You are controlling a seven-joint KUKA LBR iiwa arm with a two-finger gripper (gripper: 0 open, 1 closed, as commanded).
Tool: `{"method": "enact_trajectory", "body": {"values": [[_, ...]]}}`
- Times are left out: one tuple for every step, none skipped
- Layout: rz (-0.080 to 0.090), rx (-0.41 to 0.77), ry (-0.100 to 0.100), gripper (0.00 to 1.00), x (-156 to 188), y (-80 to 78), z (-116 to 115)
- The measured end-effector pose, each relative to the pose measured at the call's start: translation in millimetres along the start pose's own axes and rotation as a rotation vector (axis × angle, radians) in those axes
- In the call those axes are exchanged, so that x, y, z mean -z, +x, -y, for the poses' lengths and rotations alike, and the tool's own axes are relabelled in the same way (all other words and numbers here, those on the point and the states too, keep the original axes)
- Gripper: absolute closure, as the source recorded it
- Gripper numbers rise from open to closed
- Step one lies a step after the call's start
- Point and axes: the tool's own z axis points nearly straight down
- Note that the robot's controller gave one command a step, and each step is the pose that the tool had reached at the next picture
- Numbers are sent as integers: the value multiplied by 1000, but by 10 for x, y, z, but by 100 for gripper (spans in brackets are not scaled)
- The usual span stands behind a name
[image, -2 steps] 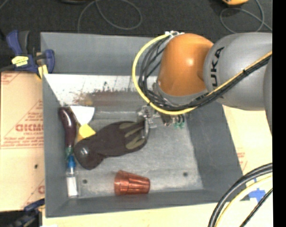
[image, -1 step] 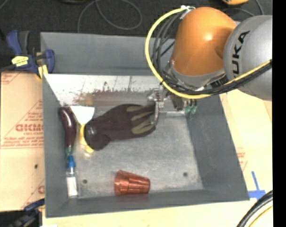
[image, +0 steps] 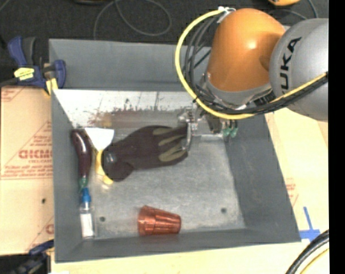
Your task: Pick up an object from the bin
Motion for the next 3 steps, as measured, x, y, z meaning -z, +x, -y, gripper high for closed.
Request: {"method": "enact_trajectory", "body": {"values": [[0, 1, 0, 100, 0, 0, 1], [0, 1, 1, 100, 0, 0, 2], [0, 1, 1, 100, 0, 0, 2]]}}
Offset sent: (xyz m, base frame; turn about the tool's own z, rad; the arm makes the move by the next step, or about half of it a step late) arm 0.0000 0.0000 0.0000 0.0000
